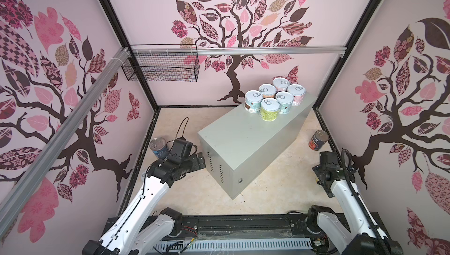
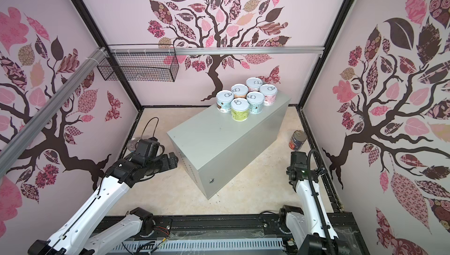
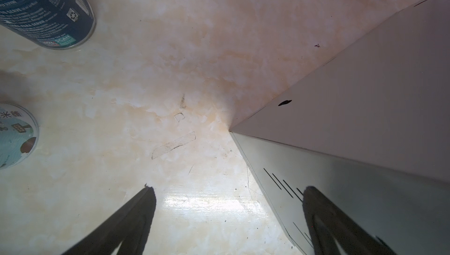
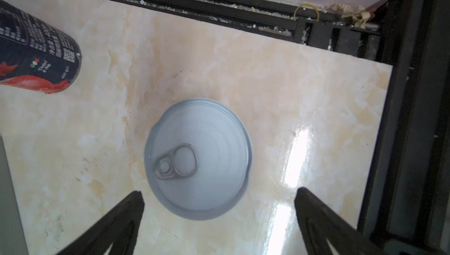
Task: Place and organize the canned foods onto the counter
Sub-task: 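Lower the right gripper over the yellow-labelled can and close around it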
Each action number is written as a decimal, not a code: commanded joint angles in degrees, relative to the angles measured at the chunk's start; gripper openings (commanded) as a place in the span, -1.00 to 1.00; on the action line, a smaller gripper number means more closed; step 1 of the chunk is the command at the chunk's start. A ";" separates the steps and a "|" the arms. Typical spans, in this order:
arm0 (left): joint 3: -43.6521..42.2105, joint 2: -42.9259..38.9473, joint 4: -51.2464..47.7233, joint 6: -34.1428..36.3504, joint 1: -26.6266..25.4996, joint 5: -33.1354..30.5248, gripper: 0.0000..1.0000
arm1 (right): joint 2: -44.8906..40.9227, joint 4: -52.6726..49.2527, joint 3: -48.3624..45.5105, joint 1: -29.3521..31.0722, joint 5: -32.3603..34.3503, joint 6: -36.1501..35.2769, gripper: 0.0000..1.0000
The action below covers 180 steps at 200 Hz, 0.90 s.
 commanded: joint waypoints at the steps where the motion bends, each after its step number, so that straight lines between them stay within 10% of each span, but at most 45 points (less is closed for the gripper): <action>1: -1.51 0.01 0.87 0.78 0.31 0.65 0.96 | 2.13 1.91 0.61 -0.07 -0.58 1.88 1.00; 180: -2.57 -0.63 2.75 1.53 0.31 3.76 0.96 | 24.30 12.29 6.40 -1.03 2.00 3.02 1.00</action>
